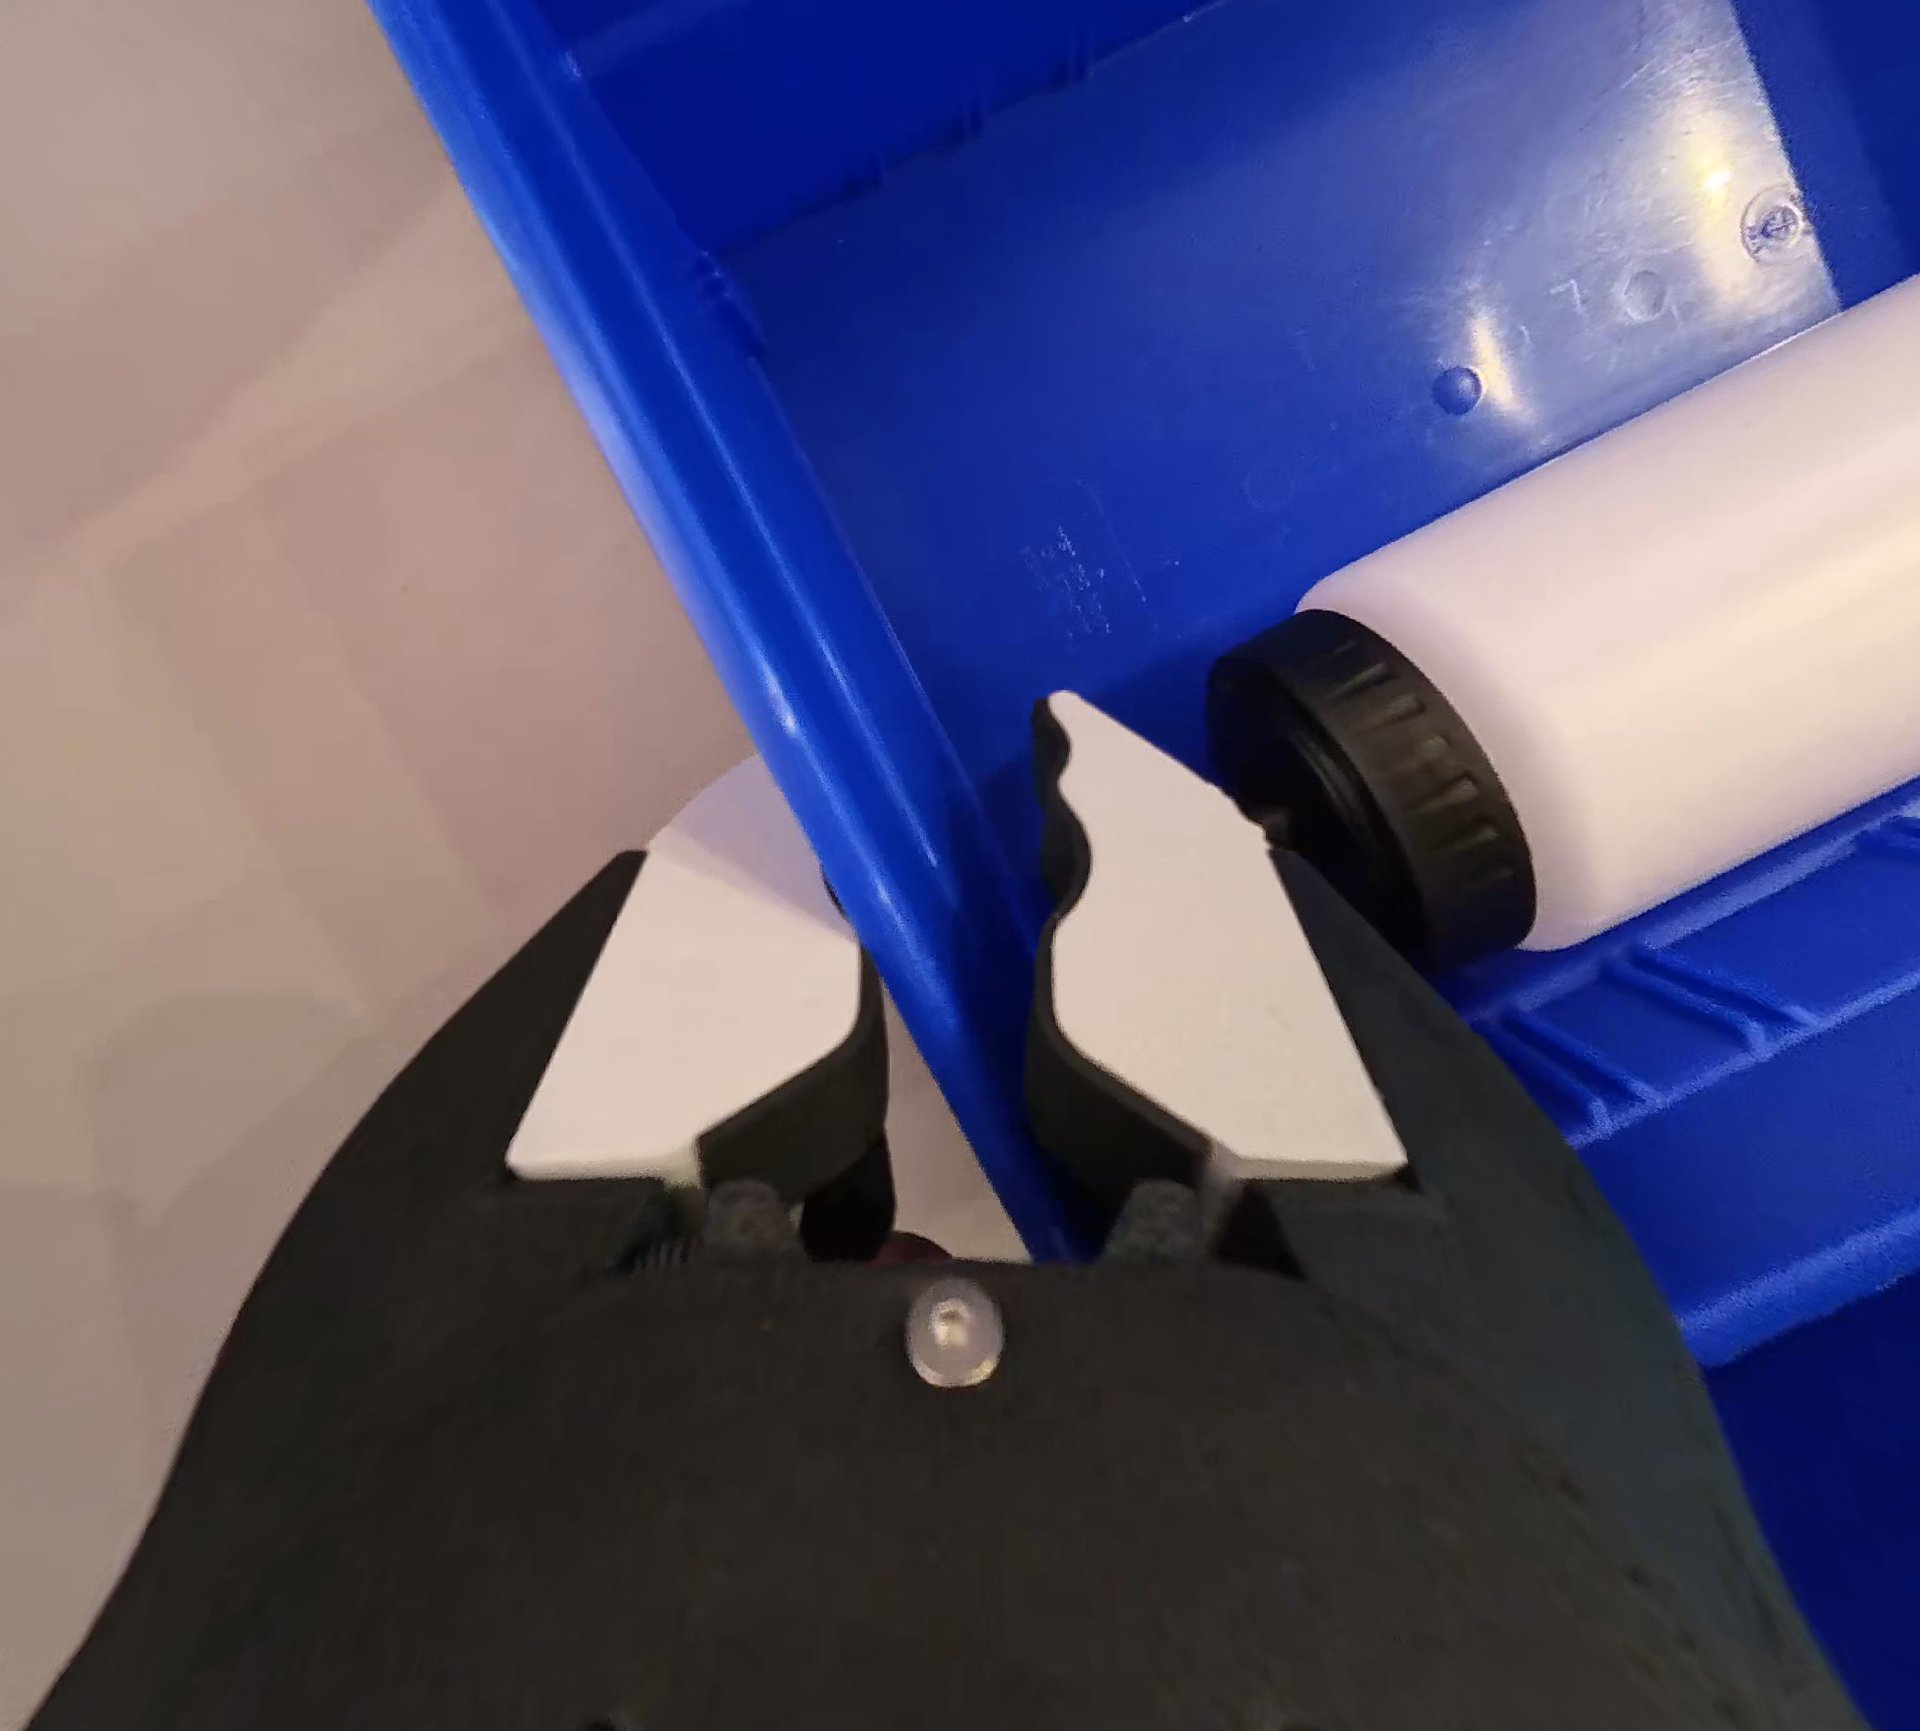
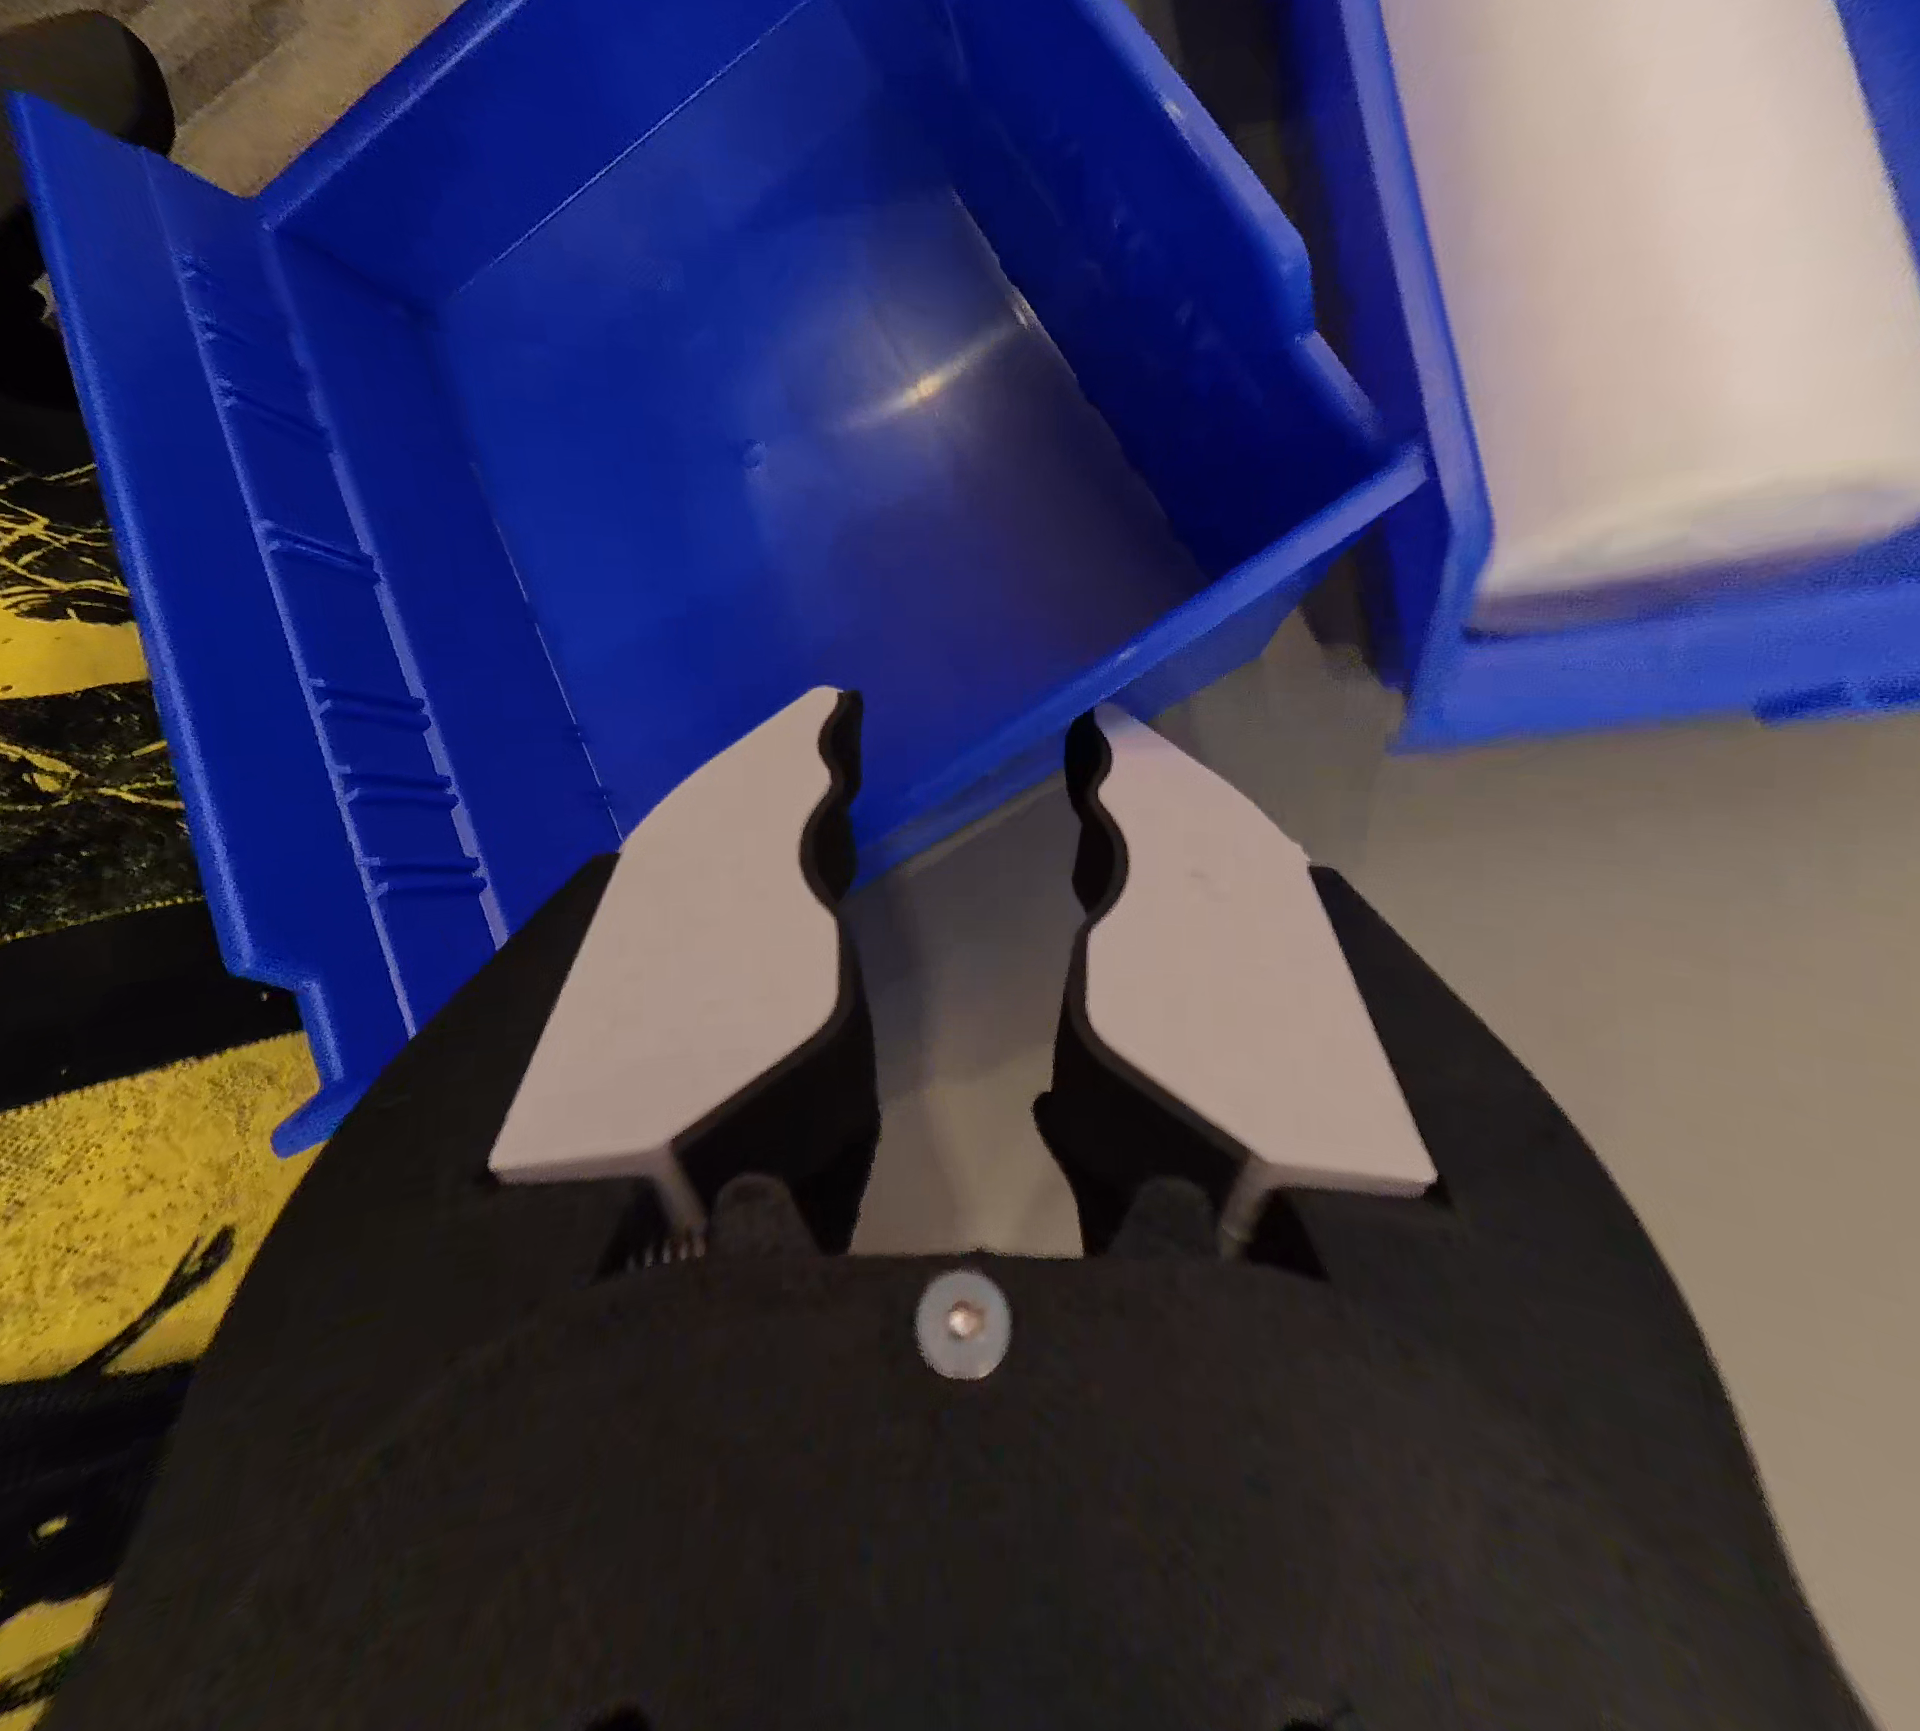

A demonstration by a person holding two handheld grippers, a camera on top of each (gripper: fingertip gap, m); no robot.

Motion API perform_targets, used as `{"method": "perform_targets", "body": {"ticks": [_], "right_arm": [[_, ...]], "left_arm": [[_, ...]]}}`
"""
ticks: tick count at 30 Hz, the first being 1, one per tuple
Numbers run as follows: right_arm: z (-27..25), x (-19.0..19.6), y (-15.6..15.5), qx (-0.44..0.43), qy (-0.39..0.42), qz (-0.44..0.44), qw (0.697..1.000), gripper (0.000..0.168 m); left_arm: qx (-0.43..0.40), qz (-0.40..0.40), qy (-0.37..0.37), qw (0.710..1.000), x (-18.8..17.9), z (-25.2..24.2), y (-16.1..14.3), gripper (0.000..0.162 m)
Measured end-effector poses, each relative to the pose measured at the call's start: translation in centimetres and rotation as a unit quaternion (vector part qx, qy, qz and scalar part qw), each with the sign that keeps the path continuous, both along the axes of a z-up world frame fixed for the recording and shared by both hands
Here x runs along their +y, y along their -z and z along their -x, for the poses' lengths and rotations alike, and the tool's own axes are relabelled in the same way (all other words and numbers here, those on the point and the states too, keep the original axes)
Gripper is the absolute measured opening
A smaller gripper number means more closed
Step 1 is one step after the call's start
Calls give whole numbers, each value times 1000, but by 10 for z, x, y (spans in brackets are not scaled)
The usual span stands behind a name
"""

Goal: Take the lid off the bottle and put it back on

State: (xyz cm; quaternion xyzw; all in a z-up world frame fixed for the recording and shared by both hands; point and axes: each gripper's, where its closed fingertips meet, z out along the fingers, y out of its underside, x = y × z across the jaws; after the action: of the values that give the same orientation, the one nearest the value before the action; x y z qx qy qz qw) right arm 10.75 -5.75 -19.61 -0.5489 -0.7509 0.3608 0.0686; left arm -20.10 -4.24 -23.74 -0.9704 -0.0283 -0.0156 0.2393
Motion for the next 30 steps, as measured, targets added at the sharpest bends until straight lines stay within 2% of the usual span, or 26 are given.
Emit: {"method": "perform_targets", "body": {"ticks": [1,6,11,14,16,18,21,25,30], "right_arm": [[-2,3,0,-2,-1,0,1000,39],[-16,29,0,-13,13,-24,1000,33],[-39,78,0,-41,30,-70,996,25],[-51,119,1,-64,35,-116,991,19],[-56,148,1,-83,40,-143,985,16],[-57,179,2,-104,44,-175,978,14],[-56,231,3,-134,51,-222,964,13],[-45,289,3,-161,43,-236,957,12],[-30,374,3,-213,51,-321,921,15]], "left_arm": [[-6,0,-8,1000,-4,6,0,27],[-7,14,-36,999,-31,44,2,18],[10,53,-30,998,-64,83,4,16],[65,123,-13,990,-89,116,6,23],[80,141,5,987,-97,133,6,27],[72,144,19,987,-98,144,7,26],[105,163,53,980,-96,165,6,32],[150,213,103,960,-93,190,6,43],[194,242,128,942,-74,224,5,50]]}}
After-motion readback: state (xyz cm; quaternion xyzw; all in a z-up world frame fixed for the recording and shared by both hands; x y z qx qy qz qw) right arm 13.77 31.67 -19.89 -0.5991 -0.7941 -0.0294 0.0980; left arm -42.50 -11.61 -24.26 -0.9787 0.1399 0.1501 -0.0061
